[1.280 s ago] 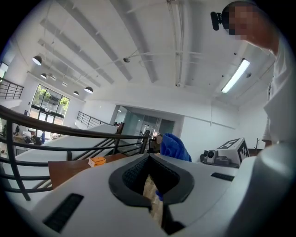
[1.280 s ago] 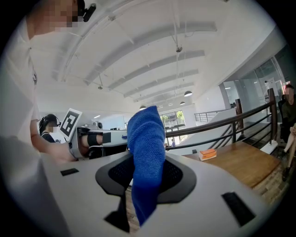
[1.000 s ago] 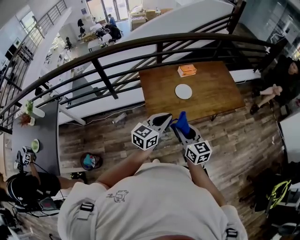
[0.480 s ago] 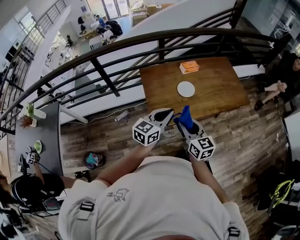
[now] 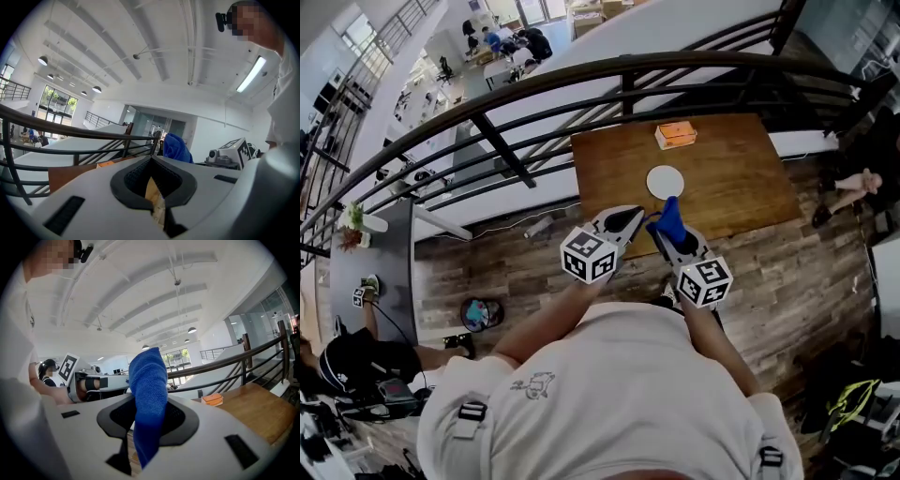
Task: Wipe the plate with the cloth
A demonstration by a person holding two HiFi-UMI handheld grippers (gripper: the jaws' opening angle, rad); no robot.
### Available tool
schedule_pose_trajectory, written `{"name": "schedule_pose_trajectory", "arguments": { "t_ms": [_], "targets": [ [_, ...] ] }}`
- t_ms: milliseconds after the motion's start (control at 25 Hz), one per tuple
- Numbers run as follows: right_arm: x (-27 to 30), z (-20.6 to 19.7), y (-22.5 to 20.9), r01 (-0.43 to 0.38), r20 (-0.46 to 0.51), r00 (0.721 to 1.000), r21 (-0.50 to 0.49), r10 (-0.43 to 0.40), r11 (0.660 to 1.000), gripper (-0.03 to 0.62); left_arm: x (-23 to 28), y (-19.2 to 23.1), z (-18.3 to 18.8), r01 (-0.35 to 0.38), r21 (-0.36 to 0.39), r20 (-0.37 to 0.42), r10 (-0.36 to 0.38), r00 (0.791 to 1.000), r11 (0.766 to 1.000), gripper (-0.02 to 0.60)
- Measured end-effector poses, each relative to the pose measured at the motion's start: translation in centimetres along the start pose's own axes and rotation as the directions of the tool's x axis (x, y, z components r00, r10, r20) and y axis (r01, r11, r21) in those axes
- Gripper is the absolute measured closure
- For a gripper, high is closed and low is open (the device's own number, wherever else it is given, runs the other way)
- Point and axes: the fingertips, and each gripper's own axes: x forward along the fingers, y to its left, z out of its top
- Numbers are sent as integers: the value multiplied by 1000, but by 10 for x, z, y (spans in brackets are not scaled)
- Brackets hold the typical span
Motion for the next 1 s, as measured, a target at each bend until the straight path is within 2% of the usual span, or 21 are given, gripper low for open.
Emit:
{"name": "schedule_pose_trajectory", "arguments": {
  "t_ms": [240, 560, 1000],
  "targets": [
    [4, 18, -61, -30, -9, 999, -5, 30, 1000, 470, 59, 6, 9, -37, -6, 12, 37, 999, 999, 575],
    [2, 28, -141, -75, -32, 997, 40, 76, 996, 470, 134, 4, 6, -89, -36, -16, 88, 996, 995, 575],
    [-2, 46, -219, -129, -44, 990, 49, 131, 990, 470, 206, 9, 7, -170, -60, -16, 169, 985, 984, 575]
  ]
}}
